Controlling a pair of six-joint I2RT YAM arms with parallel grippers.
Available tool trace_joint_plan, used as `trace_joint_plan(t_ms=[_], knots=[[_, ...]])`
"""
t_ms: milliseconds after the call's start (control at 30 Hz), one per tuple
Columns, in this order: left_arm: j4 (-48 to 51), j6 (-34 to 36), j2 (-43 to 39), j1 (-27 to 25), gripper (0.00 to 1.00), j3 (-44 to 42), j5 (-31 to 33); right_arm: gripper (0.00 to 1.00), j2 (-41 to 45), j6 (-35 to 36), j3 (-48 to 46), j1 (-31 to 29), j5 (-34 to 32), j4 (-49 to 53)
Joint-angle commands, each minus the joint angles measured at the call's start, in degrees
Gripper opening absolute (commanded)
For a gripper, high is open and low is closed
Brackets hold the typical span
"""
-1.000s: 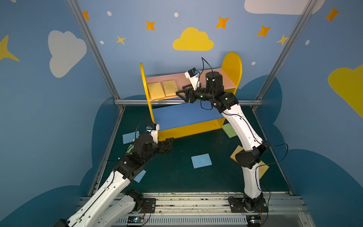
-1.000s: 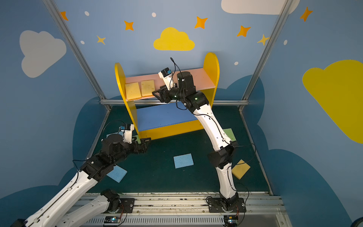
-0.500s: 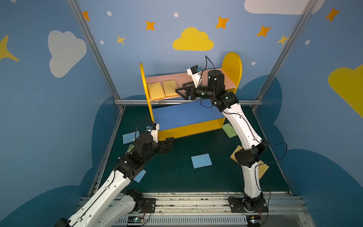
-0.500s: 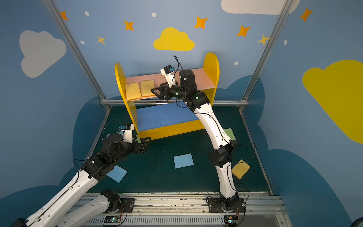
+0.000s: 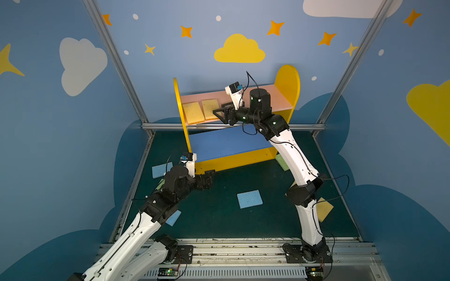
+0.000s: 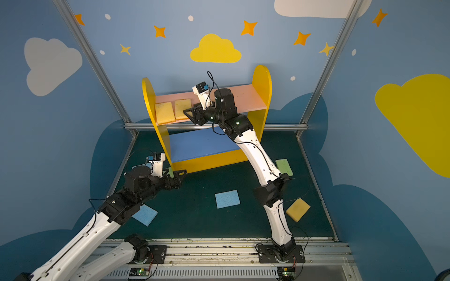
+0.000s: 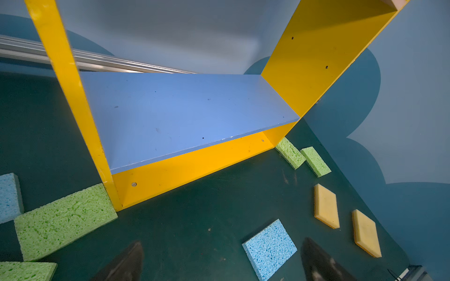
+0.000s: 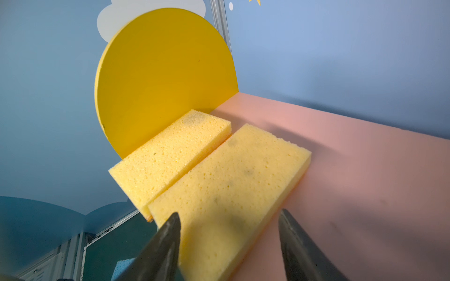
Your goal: Place and organize the cleaning sponges onto the shelf
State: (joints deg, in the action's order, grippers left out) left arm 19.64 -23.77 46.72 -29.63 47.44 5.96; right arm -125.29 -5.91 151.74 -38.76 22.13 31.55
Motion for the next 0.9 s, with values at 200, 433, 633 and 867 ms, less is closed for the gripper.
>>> trace_joint_plan(t_ms=[200,433,633,867], knots=[[-0.3,0.3,-1.2,0.3,1.0,-0.2,-0.6,0.48,-3.5,0.3,0.2,-0.8,-1.9,9.5],[0.1,0.4,-1.9,0.4,1.0,0.1,-0.4,0.57,-2.8,1.1,0.4,-0.3,0.7,10.3],[0.2,0.5,-1.6,0.3,1.0,0.9,-0.6,0.59,-2.8,0.8,1.0,0.2,4.7,9.3],[0.5,0.8,-1.3,0.3,1.0,1.5,-0.5,0.67,-2.9,-3.7,1.2,2.3,4.4,7.6]])
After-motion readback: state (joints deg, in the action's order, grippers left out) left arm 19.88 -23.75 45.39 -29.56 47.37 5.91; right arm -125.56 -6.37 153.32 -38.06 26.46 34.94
